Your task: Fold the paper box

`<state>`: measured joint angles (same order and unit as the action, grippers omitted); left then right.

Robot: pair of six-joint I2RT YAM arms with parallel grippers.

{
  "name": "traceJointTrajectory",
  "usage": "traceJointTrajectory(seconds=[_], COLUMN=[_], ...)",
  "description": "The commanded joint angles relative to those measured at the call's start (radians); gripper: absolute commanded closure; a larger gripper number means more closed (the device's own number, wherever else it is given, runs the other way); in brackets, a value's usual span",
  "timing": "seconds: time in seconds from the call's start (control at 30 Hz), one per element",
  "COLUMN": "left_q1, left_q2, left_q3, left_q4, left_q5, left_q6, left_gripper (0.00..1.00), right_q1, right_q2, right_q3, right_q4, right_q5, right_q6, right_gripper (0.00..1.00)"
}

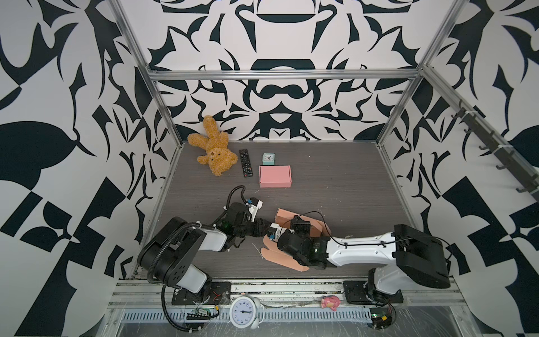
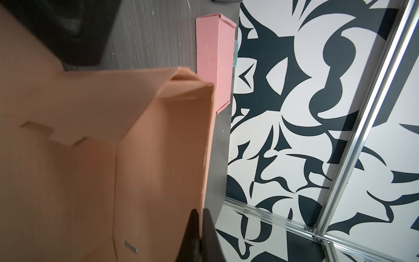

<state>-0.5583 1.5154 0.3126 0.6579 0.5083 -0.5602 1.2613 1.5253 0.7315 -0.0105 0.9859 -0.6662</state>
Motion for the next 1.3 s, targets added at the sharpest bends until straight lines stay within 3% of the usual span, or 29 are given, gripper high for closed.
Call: traceJointTrajectory(seconds=[0.0, 0.3, 0.83, 1.27], left_q1=[-0.026, -0.086, -0.137, -0.152], left_q2=[-0.021, -0.007, 0.118, 0.192], left_q3=[-0.039, -0.075, -0.085, -0.095], left_q4=[0.063, 0.172, 0.483, 0.607], left_q5=[-0.027, -0.153, -0.174, -0.285], left_q6=[-0.001, 0.03, 0.094, 0.124], left_gripper=[0.51, 0.46, 0.4, 0.5], right_q1=[0.012, 0.02, 0.04, 0.074], right_q2=[-0.021, -0.023, 0.004, -0.023], right_q3=[-0.014, -0.012, 0.007, 0.014], right_q4=[-0.052, -0.068, -0.105, -0.123], right_q5=[-0.05, -0.056, -0.045, -0.041], right_q6=[-0.003, 0.014, 0.035, 0.069], right_gripper=[1.0, 1.0, 1.0, 1.0])
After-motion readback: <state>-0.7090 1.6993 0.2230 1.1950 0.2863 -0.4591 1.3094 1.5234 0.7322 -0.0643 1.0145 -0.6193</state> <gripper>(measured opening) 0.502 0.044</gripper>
